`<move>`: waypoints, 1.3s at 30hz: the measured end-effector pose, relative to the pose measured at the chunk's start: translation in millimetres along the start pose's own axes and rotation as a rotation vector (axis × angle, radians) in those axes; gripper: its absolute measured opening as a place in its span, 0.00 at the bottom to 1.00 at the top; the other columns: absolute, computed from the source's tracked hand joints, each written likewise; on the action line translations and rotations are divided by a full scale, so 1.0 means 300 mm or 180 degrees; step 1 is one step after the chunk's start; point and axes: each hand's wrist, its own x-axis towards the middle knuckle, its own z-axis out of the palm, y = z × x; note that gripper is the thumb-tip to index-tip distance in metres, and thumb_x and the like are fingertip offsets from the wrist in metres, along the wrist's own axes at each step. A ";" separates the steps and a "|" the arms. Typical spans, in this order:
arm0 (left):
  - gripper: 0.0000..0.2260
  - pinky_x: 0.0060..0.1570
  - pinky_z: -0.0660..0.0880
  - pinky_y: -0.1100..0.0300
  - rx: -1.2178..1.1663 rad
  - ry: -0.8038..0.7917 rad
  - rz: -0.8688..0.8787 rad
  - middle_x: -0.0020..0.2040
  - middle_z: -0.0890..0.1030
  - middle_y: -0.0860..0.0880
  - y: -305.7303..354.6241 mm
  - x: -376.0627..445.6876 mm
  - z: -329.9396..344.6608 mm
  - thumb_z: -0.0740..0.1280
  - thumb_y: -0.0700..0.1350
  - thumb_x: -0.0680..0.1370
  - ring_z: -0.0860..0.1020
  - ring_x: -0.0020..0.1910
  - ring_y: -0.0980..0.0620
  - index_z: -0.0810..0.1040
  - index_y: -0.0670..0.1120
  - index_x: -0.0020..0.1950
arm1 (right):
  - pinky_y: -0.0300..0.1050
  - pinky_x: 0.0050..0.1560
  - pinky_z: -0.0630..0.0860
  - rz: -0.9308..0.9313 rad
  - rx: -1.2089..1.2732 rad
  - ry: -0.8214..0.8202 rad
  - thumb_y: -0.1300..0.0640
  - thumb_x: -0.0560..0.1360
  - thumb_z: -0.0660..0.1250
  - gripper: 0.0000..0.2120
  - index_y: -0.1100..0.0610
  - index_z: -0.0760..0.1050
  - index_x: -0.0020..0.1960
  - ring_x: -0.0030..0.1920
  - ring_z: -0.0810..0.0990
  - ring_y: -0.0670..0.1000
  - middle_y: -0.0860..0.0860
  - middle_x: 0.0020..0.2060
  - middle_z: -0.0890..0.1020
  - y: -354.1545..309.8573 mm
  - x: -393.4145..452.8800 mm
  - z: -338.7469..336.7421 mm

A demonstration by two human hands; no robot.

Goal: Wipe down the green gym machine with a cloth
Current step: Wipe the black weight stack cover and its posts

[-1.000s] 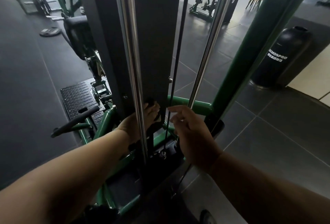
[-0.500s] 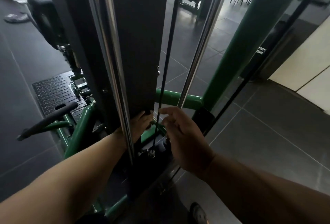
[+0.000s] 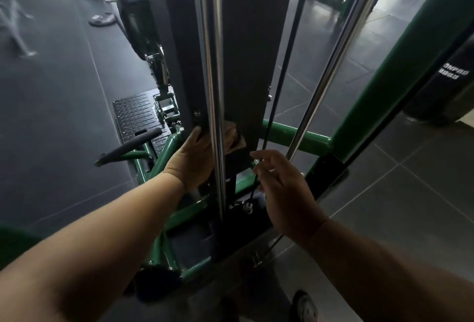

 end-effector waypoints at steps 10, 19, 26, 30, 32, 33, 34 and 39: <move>0.31 0.82 0.43 0.37 -0.0548 -0.1477 0.0963 0.85 0.57 0.41 0.208 -0.169 0.147 0.54 0.47 0.83 0.53 0.85 0.40 0.53 0.44 0.86 | 0.48 0.29 0.70 0.0161 -0.0535 -0.0161 0.58 0.87 0.58 0.12 0.47 0.76 0.64 0.28 0.71 0.51 0.62 0.37 0.78 0.083 0.008 -0.006; 0.23 0.79 0.47 0.43 -0.1553 -0.2215 -0.0307 0.77 0.71 0.50 0.264 -0.289 0.036 0.56 0.46 0.85 0.62 0.79 0.43 0.67 0.50 0.81 | 0.49 0.32 0.71 0.0184 -0.0762 -0.0435 0.57 0.86 0.59 0.12 0.44 0.76 0.64 0.30 0.71 0.51 0.52 0.35 0.78 0.119 -0.004 0.049; 0.11 0.52 0.75 0.49 -0.3196 -0.2475 -0.2339 0.56 0.84 0.46 0.322 -0.601 -0.133 0.61 0.50 0.86 0.81 0.57 0.40 0.81 0.53 0.61 | 0.52 0.30 0.71 0.0109 -0.0883 -0.0700 0.56 0.86 0.59 0.12 0.46 0.76 0.65 0.29 0.70 0.55 0.62 0.38 0.79 0.166 0.009 0.048; 0.13 0.55 0.77 0.49 -0.3230 -0.2481 -0.3055 0.60 0.84 0.48 0.438 -0.819 -0.234 0.61 0.51 0.85 0.81 0.58 0.42 0.81 0.54 0.66 | 0.45 0.28 0.69 0.0060 -0.0892 -0.1020 0.56 0.87 0.58 0.12 0.48 0.75 0.66 0.29 0.70 0.52 0.61 0.36 0.77 0.188 0.005 0.030; 0.13 0.57 0.77 0.48 -0.3145 -0.2416 -0.3246 0.60 0.83 0.49 0.495 -0.870 -0.283 0.61 0.50 0.84 0.80 0.57 0.42 0.78 0.54 0.66 | 0.47 0.31 0.71 0.0038 -0.0915 -0.1181 0.57 0.87 0.58 0.12 0.48 0.75 0.67 0.31 0.71 0.55 0.61 0.39 0.78 0.206 -0.005 0.024; 0.12 0.57 0.76 0.47 -0.3083 -0.2359 -0.3344 0.60 0.82 0.50 0.519 -0.879 -0.299 0.61 0.50 0.84 0.80 0.56 0.43 0.77 0.53 0.66 | 0.51 0.34 0.74 0.0061 -0.0913 -0.1247 0.57 0.87 0.58 0.12 0.48 0.75 0.67 0.34 0.73 0.61 0.61 0.41 0.79 0.214 -0.012 0.020; 0.12 0.58 0.76 0.47 -0.3007 -0.2296 -0.3433 0.59 0.81 0.49 0.538 -0.878 -0.308 0.62 0.49 0.84 0.79 0.55 0.43 0.77 0.52 0.66 | 0.56 0.38 0.76 0.0083 -0.0906 -0.1319 0.57 0.87 0.59 0.12 0.48 0.75 0.67 0.39 0.75 0.66 0.60 0.42 0.80 0.225 -0.019 0.016; 0.14 0.60 0.74 0.47 -0.2617 -0.2401 -0.3746 0.61 0.83 0.47 0.560 -0.826 -0.317 0.62 0.50 0.85 0.80 0.57 0.41 0.80 0.51 0.68 | 0.70 0.47 0.77 0.0015 -0.1129 -0.1779 0.56 0.87 0.58 0.12 0.47 0.75 0.67 0.44 0.76 0.70 0.52 0.34 0.75 0.301 -0.053 -0.018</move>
